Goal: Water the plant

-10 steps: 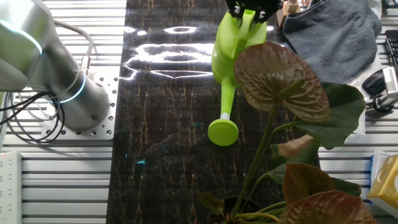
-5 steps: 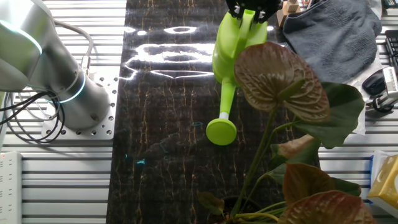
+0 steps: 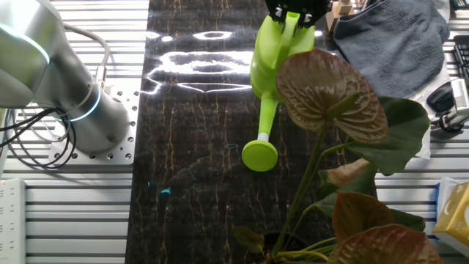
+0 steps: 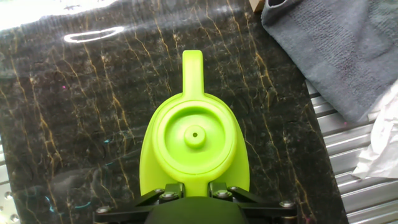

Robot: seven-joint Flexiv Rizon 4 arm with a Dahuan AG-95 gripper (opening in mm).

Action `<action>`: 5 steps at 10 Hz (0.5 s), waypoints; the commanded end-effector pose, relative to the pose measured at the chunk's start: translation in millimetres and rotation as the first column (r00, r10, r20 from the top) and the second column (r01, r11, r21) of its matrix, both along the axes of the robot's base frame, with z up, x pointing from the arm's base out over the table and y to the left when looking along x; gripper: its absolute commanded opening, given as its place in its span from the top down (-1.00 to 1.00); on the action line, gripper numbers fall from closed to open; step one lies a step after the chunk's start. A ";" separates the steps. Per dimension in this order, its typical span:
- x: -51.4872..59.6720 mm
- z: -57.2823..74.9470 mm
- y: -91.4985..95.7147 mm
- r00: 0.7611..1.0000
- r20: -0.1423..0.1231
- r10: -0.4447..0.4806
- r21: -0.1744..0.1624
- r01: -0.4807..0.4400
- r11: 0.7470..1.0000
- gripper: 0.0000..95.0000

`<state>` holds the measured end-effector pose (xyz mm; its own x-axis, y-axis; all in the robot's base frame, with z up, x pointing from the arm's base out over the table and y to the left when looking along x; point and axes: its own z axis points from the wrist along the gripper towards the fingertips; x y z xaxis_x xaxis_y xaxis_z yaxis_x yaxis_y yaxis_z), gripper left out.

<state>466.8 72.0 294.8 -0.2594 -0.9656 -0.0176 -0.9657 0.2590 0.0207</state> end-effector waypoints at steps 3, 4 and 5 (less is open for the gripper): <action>-0.8 2.0 0.0 0.998 0.014 -0.058 -0.010 0.059 0.998 1.00; -0.8 2.0 0.0 0.997 0.019 -0.073 -0.015 0.073 0.997 1.00; -0.8 2.0 0.0 0.996 0.025 -0.081 -0.018 0.081 0.997 1.00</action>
